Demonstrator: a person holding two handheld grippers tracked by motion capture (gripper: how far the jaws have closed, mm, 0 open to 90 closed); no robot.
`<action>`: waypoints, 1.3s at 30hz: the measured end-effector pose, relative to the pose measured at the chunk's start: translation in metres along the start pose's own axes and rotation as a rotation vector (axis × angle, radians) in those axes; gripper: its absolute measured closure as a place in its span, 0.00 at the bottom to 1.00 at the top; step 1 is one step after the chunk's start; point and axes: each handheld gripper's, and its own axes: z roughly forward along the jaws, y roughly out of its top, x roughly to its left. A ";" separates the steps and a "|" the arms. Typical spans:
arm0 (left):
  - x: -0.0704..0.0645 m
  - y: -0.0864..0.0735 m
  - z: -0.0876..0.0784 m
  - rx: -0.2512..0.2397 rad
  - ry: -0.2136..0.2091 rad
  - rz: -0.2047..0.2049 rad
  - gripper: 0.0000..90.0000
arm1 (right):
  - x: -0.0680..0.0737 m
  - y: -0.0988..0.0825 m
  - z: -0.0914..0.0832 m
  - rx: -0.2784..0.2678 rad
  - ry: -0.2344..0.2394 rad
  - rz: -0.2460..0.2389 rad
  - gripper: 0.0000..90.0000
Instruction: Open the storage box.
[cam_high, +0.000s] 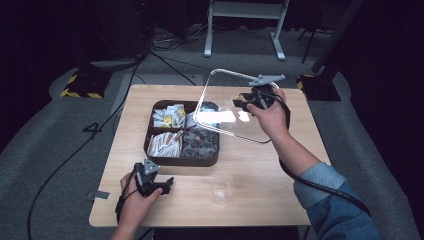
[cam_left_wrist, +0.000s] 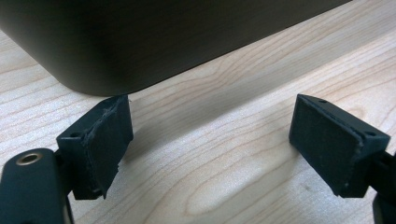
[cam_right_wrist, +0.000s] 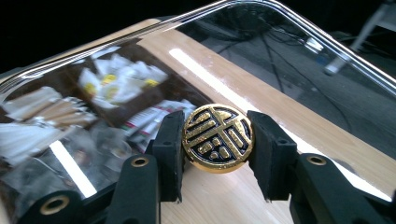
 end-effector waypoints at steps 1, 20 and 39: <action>0.000 0.000 0.000 0.000 0.000 0.000 0.15 | -0.009 -0.006 -0.007 0.004 -0.022 0.012 0.65; -0.001 0.001 0.001 0.004 0.000 -0.003 0.15 | -0.058 -0.054 -0.044 0.042 -0.179 0.147 0.66; -0.001 0.001 0.001 0.005 0.000 -0.002 0.15 | -0.094 -0.111 -0.044 0.097 -0.246 0.227 0.66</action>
